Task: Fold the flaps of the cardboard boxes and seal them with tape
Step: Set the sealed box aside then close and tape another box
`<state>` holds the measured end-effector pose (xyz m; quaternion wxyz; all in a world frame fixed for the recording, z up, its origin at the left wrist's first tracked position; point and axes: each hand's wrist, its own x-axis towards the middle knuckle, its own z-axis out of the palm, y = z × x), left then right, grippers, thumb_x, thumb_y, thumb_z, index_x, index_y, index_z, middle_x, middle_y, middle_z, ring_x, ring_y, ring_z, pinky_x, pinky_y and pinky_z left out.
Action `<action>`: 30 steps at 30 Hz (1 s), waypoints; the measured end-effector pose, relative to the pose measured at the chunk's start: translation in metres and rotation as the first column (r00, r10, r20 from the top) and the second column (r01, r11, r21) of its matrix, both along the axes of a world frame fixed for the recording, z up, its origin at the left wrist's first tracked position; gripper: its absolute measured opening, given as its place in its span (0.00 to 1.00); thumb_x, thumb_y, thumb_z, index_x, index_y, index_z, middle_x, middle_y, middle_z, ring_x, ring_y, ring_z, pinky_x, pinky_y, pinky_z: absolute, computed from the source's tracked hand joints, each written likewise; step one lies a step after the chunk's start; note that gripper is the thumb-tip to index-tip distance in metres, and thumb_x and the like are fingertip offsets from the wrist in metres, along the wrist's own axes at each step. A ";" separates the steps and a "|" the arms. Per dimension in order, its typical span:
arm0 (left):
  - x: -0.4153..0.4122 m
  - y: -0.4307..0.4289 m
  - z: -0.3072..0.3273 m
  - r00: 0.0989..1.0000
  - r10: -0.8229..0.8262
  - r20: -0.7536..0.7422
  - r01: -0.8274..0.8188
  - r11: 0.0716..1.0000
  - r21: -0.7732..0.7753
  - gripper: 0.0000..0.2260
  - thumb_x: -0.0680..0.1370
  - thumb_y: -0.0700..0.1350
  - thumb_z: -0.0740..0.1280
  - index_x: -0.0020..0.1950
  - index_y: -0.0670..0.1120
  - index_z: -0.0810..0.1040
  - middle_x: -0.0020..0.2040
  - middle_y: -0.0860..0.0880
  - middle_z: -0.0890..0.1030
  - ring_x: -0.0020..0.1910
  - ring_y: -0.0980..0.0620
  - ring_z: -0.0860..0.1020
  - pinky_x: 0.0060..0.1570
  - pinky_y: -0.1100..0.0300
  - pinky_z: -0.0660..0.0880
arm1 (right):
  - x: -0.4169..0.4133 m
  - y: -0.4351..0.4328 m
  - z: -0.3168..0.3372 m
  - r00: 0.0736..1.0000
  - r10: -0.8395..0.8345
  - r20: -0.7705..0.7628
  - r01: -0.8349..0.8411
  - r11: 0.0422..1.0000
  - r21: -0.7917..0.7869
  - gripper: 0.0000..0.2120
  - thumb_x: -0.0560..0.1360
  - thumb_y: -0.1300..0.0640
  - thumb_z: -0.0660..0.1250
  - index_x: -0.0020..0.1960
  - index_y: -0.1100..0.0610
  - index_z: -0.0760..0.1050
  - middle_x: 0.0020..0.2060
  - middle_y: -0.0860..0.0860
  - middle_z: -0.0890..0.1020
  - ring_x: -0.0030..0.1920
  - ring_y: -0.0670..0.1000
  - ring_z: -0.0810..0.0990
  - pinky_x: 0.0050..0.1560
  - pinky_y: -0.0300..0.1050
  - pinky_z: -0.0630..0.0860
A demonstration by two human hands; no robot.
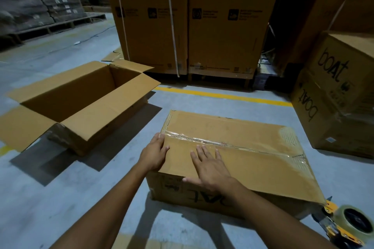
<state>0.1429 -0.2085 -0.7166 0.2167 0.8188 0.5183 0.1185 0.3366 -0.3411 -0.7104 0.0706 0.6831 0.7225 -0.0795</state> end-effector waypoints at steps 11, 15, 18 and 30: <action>0.048 -0.080 0.002 0.766 0.408 0.496 -0.221 0.893 -0.393 0.17 0.82 0.40 0.62 0.70 0.53 0.70 0.63 0.48 0.79 0.60 0.46 0.78 0.59 0.46 0.79 | 0.015 -0.012 0.042 0.992 0.127 0.009 -0.124 0.979 -0.162 0.55 0.70 0.49 0.77 0.82 0.45 0.42 0.82 0.54 0.44 0.81 0.59 0.43 0.76 0.70 0.47; 0.093 -0.105 -0.019 0.716 0.446 0.537 -0.185 0.863 -0.470 0.21 0.81 0.40 0.62 0.70 0.59 0.69 0.64 0.50 0.77 0.61 0.46 0.78 0.57 0.45 0.80 | 0.042 -0.035 0.034 0.998 -0.066 -0.002 0.064 0.974 -0.216 0.54 0.73 0.60 0.74 0.82 0.43 0.38 0.82 0.53 0.38 0.81 0.60 0.39 0.76 0.72 0.47; 0.122 -0.135 -0.021 0.740 0.419 0.526 -0.195 0.882 -0.428 0.23 0.80 0.41 0.65 0.73 0.57 0.68 0.67 0.51 0.73 0.67 0.46 0.73 0.63 0.44 0.76 | 0.073 -0.053 0.030 0.989 -0.147 -0.007 0.141 0.959 -0.244 0.55 0.73 0.62 0.73 0.81 0.41 0.37 0.81 0.50 0.36 0.81 0.59 0.37 0.76 0.72 0.47; 0.139 -0.164 -0.003 0.639 0.455 0.621 -0.142 0.862 -0.486 0.14 0.79 0.37 0.67 0.64 0.46 0.78 0.61 0.47 0.81 0.56 0.51 0.78 0.59 0.56 0.77 | 0.059 -0.058 0.002 0.913 -0.346 -0.218 0.354 0.935 0.000 0.26 0.85 0.45 0.49 0.82 0.45 0.51 0.82 0.54 0.49 0.81 0.63 0.43 0.76 0.69 0.42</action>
